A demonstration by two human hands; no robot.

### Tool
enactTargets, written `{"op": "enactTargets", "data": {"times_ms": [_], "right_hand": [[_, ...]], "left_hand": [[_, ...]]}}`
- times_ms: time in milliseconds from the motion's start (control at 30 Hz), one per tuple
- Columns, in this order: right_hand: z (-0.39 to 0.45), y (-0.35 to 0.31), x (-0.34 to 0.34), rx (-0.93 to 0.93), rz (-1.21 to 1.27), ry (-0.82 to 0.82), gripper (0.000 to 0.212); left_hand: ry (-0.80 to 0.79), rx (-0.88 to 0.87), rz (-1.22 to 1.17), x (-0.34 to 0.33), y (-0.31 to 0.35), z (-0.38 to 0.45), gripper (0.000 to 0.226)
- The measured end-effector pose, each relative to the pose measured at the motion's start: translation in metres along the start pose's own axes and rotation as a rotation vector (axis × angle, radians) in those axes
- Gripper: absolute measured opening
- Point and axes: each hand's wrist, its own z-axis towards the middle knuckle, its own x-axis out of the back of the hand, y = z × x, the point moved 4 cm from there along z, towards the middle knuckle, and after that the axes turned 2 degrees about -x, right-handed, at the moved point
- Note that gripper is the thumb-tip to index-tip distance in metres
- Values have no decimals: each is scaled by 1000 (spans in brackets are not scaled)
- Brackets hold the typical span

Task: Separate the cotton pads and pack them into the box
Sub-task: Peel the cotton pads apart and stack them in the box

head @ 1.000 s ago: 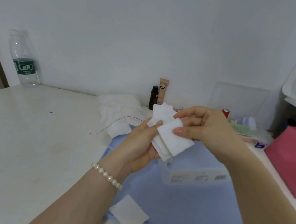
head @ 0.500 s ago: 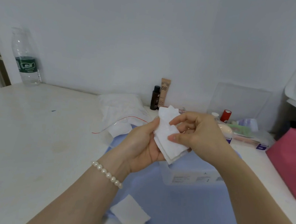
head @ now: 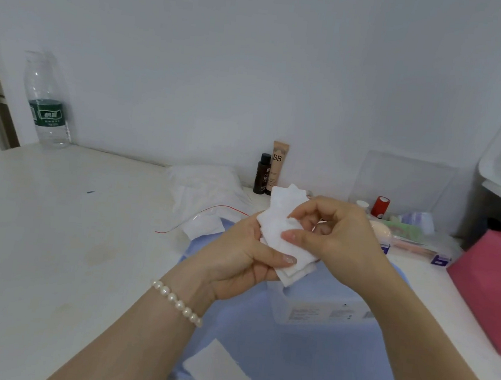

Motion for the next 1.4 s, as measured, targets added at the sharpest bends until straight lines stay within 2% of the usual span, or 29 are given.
{"op": "enactTargets", "data": {"times_ms": [133, 300, 433, 533, 600, 667, 867, 1000, 1067, 1133, 1233, 1300, 1400], "right_hand": [[0, 0, 1, -4, 75, 12, 16], [3, 9, 0, -20, 37, 44, 19], [5, 13, -1, -10, -115, 95, 23], [3, 8, -2, 64, -281, 100, 23], [0, 1, -4, 163, -399, 50, 30], [-3, -2, -5, 187, -470, -18, 33], [-3, -4, -1, 169, -584, -83, 22], [-2, 1, 4, 115, -585, -117, 27], [-1, 1, 7, 111, -534, -99, 31], [-1, -1, 9, 139, -442, -37, 32], [-1, -6, 12, 218, -288, 62, 30], [-2, -8, 11, 252, -223, 83, 32], [-1, -8, 12, 281, -170, 92, 33]], "left_hand": [[-3, 6, 12, -1, -1, 0, 60], [-3, 2, 15, -4, -1, -1, 58], [28, 6, 33, -3, -2, 0, 52], [41, 18, 43, -2, -3, 0, 51], [27, 37, 50, -2, -4, 0, 53], [11, 53, 68, -2, -5, 0, 54], [0, 76, 94, 0, -7, -1, 60], [-18, 80, 147, -1, -8, -2, 73], [-25, 82, 132, -3, -8, -2, 70], [-45, 65, 44, -5, -5, -2, 60], [-92, 64, -232, -5, -1, 0, 47], [-74, 83, -342, -1, -3, 2, 46], [-52, 83, -380, 3, -5, 4, 49]]}}
